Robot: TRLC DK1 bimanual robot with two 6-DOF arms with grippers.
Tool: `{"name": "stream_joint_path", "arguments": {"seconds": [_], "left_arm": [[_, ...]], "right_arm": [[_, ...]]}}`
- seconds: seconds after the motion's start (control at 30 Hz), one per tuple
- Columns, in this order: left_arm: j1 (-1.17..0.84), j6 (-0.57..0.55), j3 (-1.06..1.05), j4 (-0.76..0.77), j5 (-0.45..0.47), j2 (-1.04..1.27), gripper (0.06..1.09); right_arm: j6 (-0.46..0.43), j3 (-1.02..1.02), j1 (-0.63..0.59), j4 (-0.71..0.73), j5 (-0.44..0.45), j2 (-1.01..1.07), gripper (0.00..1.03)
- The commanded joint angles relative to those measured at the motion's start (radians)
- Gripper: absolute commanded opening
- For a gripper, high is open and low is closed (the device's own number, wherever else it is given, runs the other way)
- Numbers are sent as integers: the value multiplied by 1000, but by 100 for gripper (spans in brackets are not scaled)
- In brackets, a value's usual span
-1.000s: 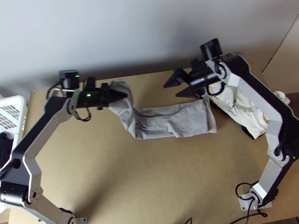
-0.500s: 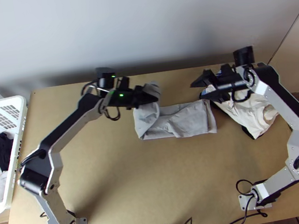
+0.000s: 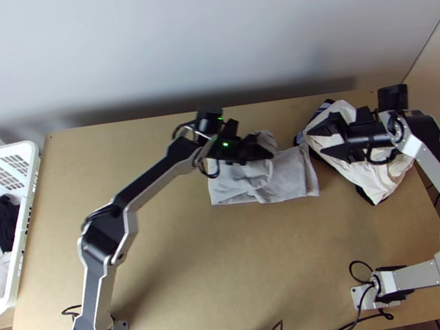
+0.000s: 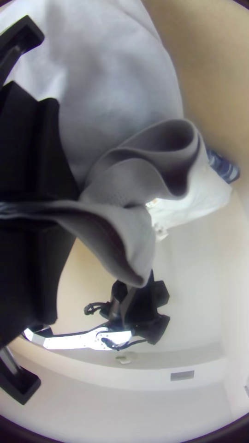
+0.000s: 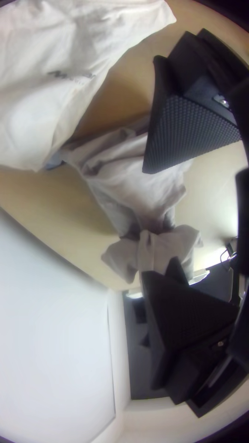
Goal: Fold the t-shirt
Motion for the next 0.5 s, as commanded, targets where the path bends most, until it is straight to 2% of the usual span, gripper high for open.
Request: {"name": "stream_joint_path", "arguments": {"seconds": [0.0,0.2,0.37,0.47], "left_arm": [[-72,-26,183,-6,-15,162,10],[-112,-39,316,-5,-52,300,10],[-125,-39,344,25,-99,365,10],[-131,-37,344,45,-99,380,18]], "right_arm": [[-19,-87,-76,0,-1,-66,98],[-27,-136,-109,0,-1,-99,98],[-32,-168,-115,0,-1,-118,98],[-33,-176,-113,0,-3,-118,98]]}}
